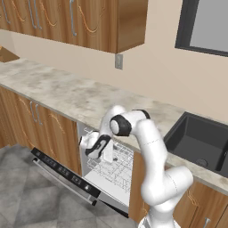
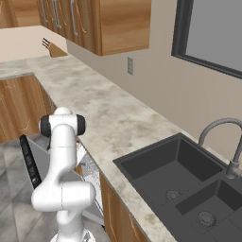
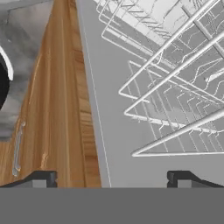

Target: Open the dishwasher door and pull out the top rack.

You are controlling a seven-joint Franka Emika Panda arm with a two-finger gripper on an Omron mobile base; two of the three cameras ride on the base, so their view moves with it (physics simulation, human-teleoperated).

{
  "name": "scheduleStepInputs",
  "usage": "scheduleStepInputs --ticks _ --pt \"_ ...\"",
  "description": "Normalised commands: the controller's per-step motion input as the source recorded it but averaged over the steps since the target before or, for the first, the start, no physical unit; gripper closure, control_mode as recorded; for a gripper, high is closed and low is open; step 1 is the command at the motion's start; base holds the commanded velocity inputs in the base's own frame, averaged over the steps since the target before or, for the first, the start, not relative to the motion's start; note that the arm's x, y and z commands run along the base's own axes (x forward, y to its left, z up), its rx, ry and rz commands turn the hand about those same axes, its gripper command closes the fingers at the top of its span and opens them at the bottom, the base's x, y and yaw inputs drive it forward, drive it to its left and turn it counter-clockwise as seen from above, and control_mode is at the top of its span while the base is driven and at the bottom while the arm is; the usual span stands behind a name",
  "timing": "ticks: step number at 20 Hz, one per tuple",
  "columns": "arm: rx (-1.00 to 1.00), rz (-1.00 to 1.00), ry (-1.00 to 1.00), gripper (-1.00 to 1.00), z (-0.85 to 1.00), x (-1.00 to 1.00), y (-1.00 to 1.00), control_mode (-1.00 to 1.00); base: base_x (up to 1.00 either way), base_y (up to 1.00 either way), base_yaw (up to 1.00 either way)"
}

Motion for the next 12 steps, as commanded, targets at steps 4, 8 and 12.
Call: scheduleStepInputs --ticks 4,8,12 --pt "-0.20 -0.13 -0.28 -1.00 -0.51 0.73 0.00 -1.00 0.00 0.00 0.00" --pt "-0.01 -0.12 -0.20 -1.00 0.03 0.97 -0.08 -1.00 0.00 0.00 0.00" --pt "0.00 -0.07 -0.12 -1.00 -0.39 0.99 -0.19 -1.00 0.00 0.00 0.00"
